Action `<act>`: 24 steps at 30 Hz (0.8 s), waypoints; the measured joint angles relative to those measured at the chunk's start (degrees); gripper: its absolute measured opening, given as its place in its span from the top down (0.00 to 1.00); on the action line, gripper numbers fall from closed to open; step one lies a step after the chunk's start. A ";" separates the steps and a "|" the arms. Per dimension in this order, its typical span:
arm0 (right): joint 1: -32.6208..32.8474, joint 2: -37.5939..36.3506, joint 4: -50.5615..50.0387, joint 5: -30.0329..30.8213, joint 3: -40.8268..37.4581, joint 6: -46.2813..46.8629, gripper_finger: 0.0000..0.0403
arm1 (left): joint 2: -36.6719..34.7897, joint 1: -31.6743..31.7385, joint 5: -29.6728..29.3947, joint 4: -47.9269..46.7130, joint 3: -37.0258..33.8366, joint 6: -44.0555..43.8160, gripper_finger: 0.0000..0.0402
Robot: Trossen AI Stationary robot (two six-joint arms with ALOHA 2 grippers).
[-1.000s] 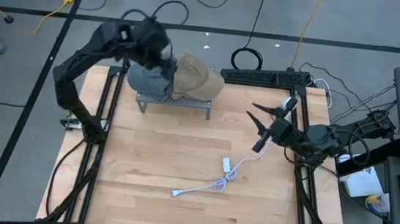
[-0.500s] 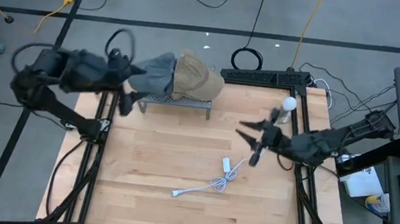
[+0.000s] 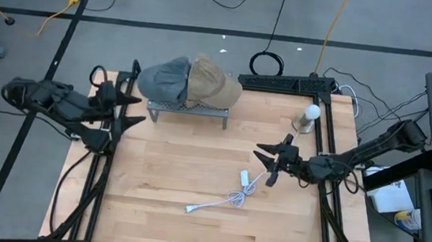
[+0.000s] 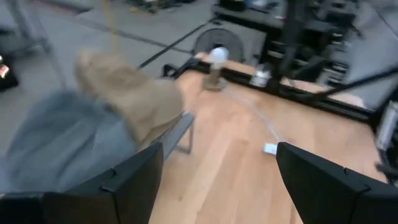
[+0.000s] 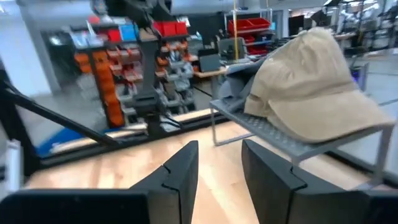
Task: Pick & Place hat
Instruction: Return to Home Position
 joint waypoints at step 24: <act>3.84 0.00 22.65 -13.55 -25.93 3.53 0.71 | -12.60 -4.57 -2.32 6.86 -27.75 -5.71 0.22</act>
